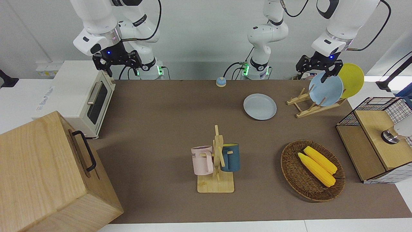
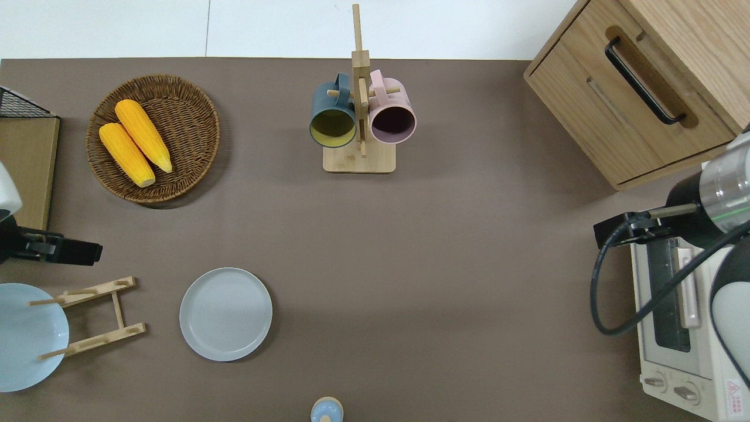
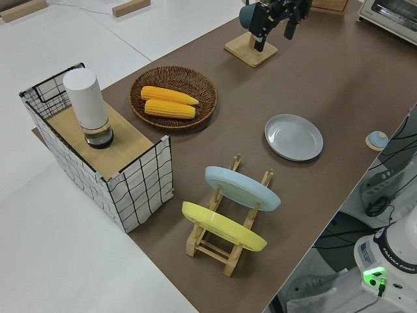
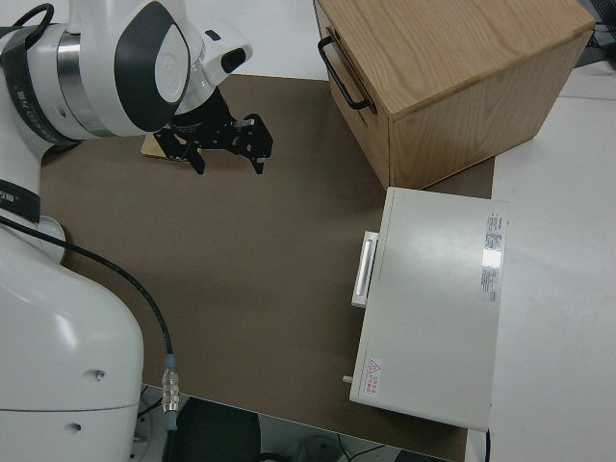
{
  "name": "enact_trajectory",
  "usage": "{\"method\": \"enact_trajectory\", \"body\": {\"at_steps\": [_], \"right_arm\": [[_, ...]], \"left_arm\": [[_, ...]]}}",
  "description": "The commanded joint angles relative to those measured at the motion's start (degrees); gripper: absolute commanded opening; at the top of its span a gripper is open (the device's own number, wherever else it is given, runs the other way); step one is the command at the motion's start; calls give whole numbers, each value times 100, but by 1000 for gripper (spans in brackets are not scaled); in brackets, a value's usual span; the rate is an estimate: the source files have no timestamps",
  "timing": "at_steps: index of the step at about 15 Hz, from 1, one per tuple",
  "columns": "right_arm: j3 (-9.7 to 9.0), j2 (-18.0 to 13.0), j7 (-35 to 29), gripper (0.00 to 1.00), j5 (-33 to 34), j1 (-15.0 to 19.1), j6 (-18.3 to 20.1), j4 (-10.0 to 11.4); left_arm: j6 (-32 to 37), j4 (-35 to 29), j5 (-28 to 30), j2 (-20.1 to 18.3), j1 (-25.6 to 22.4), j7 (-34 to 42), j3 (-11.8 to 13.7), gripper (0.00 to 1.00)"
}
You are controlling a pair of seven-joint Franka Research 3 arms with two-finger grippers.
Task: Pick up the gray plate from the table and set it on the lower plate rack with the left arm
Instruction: 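Move the left gripper forward toward the gray plate on the table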
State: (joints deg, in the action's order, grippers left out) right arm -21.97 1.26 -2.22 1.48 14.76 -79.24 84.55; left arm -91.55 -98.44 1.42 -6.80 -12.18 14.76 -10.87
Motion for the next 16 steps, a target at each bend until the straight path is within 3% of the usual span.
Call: {"method": "enact_trajectory", "body": {"at_steps": [1,8,16], "right_arm": [[-124,-12,-68,983,37,141,67,-36],[-124,-12,-68,983,37,141,67,-44],[-124,-12,-68,983,37,141,67,-44]], "left_arm": [[137,88,-2,82,49,-88,24,993],[146,18,-2,91,58,-97,24,993],[-64,-500,147,29,58,-220,24,993]]}}
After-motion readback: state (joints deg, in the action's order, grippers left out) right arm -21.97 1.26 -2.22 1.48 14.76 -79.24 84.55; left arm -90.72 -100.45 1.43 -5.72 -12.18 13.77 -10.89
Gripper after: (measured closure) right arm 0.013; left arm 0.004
